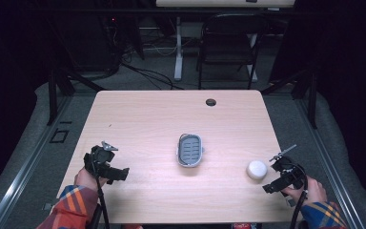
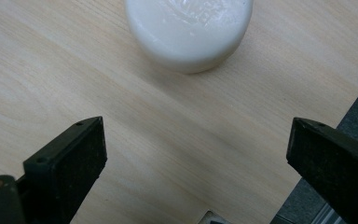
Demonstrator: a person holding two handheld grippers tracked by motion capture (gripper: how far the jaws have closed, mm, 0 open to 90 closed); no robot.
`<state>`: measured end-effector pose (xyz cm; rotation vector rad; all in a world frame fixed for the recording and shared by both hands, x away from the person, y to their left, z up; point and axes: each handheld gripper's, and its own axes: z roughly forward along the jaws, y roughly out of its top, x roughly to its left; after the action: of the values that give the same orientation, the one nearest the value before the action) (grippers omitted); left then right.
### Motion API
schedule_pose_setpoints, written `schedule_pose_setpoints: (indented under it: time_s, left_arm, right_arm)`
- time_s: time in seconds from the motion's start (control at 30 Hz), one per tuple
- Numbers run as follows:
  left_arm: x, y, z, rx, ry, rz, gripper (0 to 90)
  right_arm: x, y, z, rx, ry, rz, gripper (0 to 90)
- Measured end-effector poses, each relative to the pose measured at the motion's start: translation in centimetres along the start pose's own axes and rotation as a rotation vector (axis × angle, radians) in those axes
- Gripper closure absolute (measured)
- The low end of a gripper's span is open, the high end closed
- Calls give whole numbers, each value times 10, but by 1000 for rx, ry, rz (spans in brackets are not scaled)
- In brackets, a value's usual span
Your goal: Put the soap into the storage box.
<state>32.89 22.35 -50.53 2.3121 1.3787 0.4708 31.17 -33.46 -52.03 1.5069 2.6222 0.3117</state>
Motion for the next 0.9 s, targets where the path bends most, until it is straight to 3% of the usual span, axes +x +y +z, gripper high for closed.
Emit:
schedule_pose_setpoints:
  time_s: [0.13, 0.27, 0.4, 0.43, 0.63, 0.67, 0.7, 0.73, 0.9]
  left_arm:
    - [-1, 0, 1, -3, -1, 3, 2]
    - [1, -1, 1, 6, -14, -10, 1]
    - [1, 0, 1, 3, -13, -3, 1]
    - [1, 0, 2, 4, -14, 1, 1]
    - [1, 0, 3, 3, -20, 5, 1]
    - [1, 0, 3, 4, -23, 8, 2]
    - [1, 0, 3, 4, -23, 8, 2]
    - [1, 0, 3, 10, -28, 10, 1]
    - [2, 1, 5, 16, -33, 16, 2]
  right_arm:
    - [0, 1, -1, -4, 4, -11, 47]
    - [4, 3, 0, 9, -2, -62, 106]
    - [6, 5, 1, 15, -8, -56, 129]
    - [5, 5, 3, 0, -8, -34, 129]
    - [6, 11, 2, 22, -25, -49, 110]
    - [12, 10, 7, -73, -22, -2, 67]
    - [12, 10, 7, -73, -22, -2, 67]
    - [10, 16, 3, 6, -45, -61, 32]
    - [10, 22, 5, 24, -26, -90, 11]
